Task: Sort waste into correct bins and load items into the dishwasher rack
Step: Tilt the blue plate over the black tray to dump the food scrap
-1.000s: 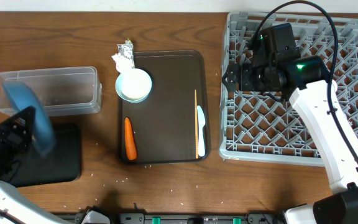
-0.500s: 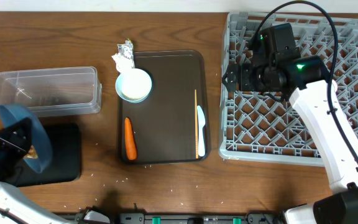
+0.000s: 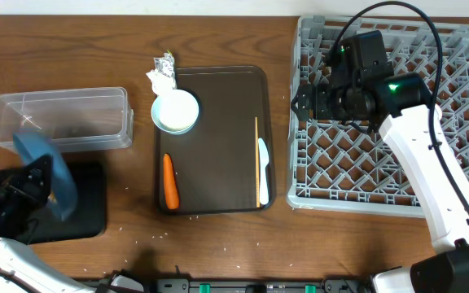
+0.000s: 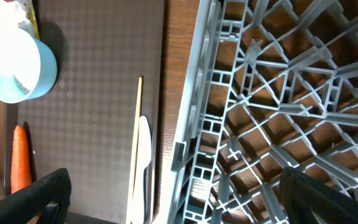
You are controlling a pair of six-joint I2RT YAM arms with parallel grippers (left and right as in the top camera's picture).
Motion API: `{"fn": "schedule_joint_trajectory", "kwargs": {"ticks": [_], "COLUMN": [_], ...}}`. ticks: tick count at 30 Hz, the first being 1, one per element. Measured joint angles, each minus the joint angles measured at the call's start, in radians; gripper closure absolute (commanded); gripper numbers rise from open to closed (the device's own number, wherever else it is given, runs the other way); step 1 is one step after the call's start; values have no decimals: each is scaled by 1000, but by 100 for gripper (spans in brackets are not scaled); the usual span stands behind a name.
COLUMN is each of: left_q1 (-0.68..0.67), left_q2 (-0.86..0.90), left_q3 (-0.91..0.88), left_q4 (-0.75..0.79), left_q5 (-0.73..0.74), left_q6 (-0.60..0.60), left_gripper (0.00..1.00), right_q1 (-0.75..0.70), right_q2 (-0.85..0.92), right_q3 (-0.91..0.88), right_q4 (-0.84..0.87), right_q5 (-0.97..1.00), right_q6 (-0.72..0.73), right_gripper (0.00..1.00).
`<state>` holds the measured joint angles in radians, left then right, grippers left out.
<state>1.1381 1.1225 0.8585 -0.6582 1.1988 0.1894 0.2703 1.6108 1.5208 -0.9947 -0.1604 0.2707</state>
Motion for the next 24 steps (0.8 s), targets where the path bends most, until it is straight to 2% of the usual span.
{"fn": "schedule_joint_trajectory", "kwargs": {"ticks": [6, 15, 21, 24], "left_q1": [0, 0, 0, 0], "left_q2": [1, 2, 2, 2], "left_q3": [0, 0, 0, -1], "left_q4": [-16, -17, -53, -96], "left_q5": [143, 288, 246, 271], "left_q6": [116, 199, 235, 289], "left_gripper": [94, 94, 94, 94], "right_q1": [0, 0, 0, 0], "right_q2": [0, 0, 0, 0], "right_q3": [0, 0, 0, 0], "right_q4": [-1, -3, -3, -2], "right_q5": [0, 0, 0, 0], "right_q6": [0, 0, 0, 0], "right_gripper": [1, 1, 1, 1]}}
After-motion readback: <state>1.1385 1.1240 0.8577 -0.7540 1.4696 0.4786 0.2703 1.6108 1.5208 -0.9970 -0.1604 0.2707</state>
